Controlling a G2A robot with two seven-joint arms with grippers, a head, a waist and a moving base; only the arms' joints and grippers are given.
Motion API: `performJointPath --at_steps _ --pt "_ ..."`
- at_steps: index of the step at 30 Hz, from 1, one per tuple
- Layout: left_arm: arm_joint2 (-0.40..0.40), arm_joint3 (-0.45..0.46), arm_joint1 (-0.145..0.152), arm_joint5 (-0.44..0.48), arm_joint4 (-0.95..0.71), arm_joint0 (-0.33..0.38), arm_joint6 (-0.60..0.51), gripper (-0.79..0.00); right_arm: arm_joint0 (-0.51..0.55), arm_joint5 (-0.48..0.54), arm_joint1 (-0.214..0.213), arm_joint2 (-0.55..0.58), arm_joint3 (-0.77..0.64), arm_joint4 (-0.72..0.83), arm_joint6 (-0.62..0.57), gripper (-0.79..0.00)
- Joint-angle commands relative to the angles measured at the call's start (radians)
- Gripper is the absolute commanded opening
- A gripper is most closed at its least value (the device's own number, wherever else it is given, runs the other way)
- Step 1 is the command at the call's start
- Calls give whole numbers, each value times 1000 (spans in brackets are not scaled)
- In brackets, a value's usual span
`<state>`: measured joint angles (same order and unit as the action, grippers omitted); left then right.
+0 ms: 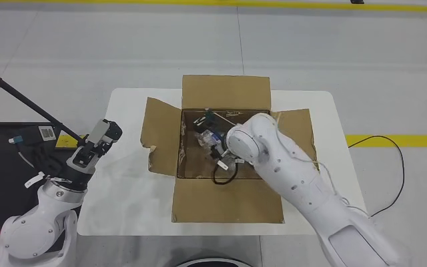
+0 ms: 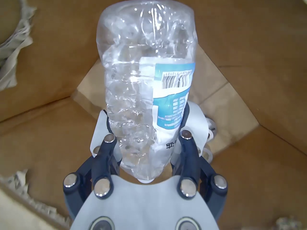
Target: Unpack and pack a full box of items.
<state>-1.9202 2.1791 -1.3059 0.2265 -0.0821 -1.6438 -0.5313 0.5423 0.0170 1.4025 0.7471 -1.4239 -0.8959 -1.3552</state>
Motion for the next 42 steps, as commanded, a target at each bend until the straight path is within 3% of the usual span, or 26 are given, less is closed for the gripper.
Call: performJointPath --at_steps 1,11,14,18,26,31,42 --pt "0 0 0 0 0 0 0 0 47 -11 -22 54 -113 -40 -27 -785" --pt "0 0 0 0 0 0 0 0 303 -121 -110 442 -661 -276 -69 -785" --pt "0 0 0 0 0 0 0 0 375 -149 -125 586 -764 -302 -59 -785" --pt "0 0 0 0 0 0 0 0 465 -160 -139 777 -801 -291 -40 -785" --pt "0 0 0 0 0 0 0 0 589 -129 -158 1004 -686 -253 -56 -785" --pt "0 0 0 0 0 0 0 0 601 -54 -168 1071 -470 -160 -11 -785" --pt "0 0 0 0 0 0 0 0 492 38 -186 1023 -137 -114 52 -785"
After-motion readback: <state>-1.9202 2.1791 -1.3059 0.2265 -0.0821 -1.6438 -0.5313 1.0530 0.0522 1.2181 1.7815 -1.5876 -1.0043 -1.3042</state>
